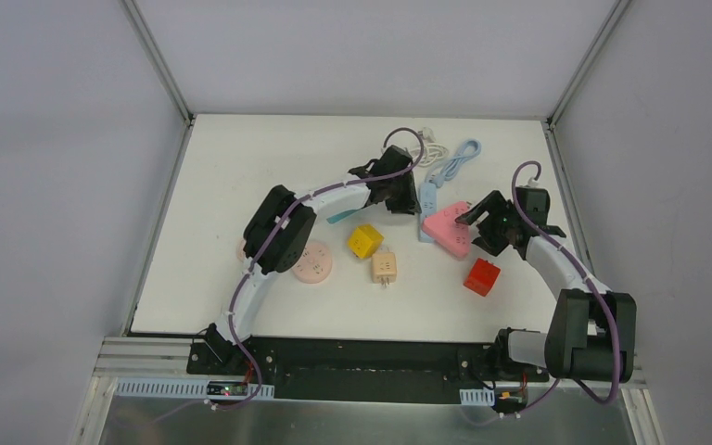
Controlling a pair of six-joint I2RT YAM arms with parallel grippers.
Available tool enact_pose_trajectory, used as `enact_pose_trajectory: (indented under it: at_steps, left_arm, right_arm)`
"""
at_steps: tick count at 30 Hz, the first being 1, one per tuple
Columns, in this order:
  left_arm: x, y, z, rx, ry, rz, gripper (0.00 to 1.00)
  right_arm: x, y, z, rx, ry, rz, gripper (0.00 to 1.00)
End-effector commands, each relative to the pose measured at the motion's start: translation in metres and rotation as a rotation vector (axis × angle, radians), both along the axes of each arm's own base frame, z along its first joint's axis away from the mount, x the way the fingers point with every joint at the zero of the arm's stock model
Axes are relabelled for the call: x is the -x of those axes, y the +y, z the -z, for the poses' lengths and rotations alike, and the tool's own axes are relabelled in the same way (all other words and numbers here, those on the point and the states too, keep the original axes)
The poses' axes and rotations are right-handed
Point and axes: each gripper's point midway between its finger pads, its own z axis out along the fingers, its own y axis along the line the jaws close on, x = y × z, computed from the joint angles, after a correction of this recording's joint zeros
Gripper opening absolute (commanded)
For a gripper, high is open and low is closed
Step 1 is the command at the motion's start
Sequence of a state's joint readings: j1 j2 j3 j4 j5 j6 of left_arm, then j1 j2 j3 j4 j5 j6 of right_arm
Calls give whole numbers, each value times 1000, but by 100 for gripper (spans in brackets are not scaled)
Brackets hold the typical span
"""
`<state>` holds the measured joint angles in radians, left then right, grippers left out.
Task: Pull the plug off the socket
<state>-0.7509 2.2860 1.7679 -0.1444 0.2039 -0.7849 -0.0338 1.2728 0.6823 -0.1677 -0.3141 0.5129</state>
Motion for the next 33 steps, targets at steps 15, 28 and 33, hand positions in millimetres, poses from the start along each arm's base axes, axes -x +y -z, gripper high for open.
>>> enact_pose_trajectory:
  at_steps: [15, 28, 33]
  left_arm:
    - [4, 24, 24, -110, 94, -66, 21]
    - [-6, 16, -29, 130, -114, -69, 56]
    - [-10, 3, -29, 159, -102, -40, 59]
  right_arm:
    - [-15, 43, 15, -206, -38, -231, 80]
    - [-12, 32, 31, -135, -2, -193, 79]
    - [-11, 33, 34, -142, 9, -195, 77]
